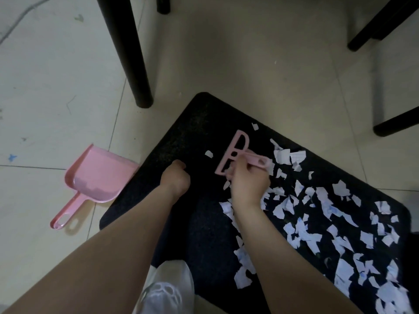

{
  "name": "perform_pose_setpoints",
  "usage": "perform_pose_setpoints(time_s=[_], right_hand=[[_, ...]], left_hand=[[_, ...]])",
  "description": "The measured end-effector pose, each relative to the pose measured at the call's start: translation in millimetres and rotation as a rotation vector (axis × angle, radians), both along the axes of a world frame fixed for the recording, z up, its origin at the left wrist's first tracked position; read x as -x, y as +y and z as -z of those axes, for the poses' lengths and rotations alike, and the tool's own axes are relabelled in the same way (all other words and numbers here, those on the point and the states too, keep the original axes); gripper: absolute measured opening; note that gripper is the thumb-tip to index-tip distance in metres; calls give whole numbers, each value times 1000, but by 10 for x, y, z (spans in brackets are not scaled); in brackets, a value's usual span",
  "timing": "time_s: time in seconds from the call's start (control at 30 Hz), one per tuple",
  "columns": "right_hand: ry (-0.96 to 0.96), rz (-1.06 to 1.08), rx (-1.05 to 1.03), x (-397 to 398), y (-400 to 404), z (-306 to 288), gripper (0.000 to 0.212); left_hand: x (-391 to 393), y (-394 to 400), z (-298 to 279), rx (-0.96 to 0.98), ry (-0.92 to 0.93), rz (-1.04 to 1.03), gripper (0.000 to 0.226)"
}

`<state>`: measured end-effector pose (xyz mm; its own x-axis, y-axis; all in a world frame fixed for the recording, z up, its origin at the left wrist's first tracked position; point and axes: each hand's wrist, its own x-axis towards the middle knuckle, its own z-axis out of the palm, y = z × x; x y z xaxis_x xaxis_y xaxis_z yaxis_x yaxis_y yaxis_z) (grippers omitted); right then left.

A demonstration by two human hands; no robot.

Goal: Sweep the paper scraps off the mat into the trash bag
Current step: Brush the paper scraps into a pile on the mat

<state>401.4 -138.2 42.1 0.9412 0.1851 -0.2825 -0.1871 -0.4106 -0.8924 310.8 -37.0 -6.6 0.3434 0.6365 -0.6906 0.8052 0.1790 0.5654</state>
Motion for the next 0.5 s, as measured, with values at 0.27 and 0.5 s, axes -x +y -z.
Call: perform_pose_setpoints(time_s=[0.27, 0.5], right_hand=[[47, -230, 315, -189, 548, 375, 30], [-5, -2, 271, -353, 76, 148, 30]], left_hand=[[-175, 97, 78, -66, 54, 59, 43], [-311, 99, 121, -77, 59, 127, 43]])
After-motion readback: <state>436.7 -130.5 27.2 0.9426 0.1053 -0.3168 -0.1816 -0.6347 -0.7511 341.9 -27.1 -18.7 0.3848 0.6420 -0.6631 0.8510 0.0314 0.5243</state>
